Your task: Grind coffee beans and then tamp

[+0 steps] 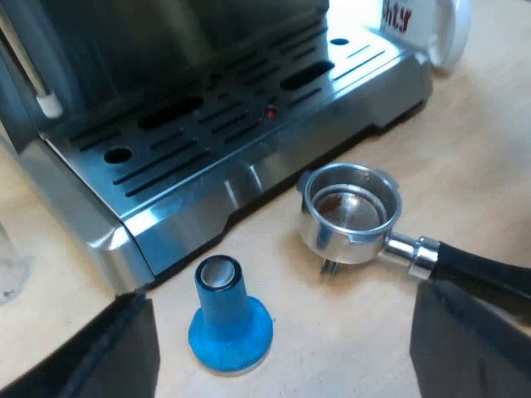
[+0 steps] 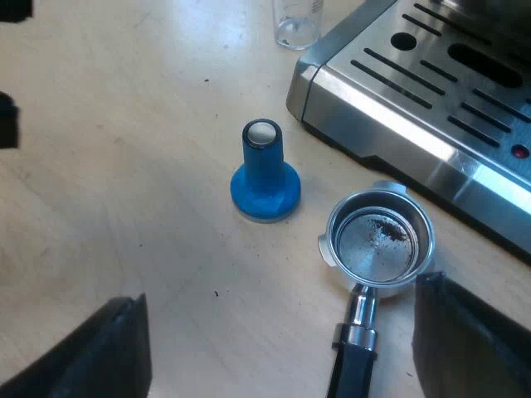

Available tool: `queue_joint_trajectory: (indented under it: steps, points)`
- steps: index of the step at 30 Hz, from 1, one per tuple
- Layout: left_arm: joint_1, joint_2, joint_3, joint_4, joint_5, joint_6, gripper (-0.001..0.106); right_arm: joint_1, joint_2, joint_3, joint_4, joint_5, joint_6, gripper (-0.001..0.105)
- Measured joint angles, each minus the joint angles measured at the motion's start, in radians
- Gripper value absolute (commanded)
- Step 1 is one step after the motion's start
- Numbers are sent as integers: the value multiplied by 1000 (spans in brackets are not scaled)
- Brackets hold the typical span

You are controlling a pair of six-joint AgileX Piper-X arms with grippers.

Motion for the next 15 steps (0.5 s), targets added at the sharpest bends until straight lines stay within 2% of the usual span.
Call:
queue_joint_trajectory:
  steps: [6, 15]
  points:
    - [0, 132, 12, -100, -4, 0, 66, 0, 0, 0, 0, 0, 0, 67]
    - [0, 416, 12, -285, -4, 0, 66, 0, 0, 0, 0, 0, 0, 67]
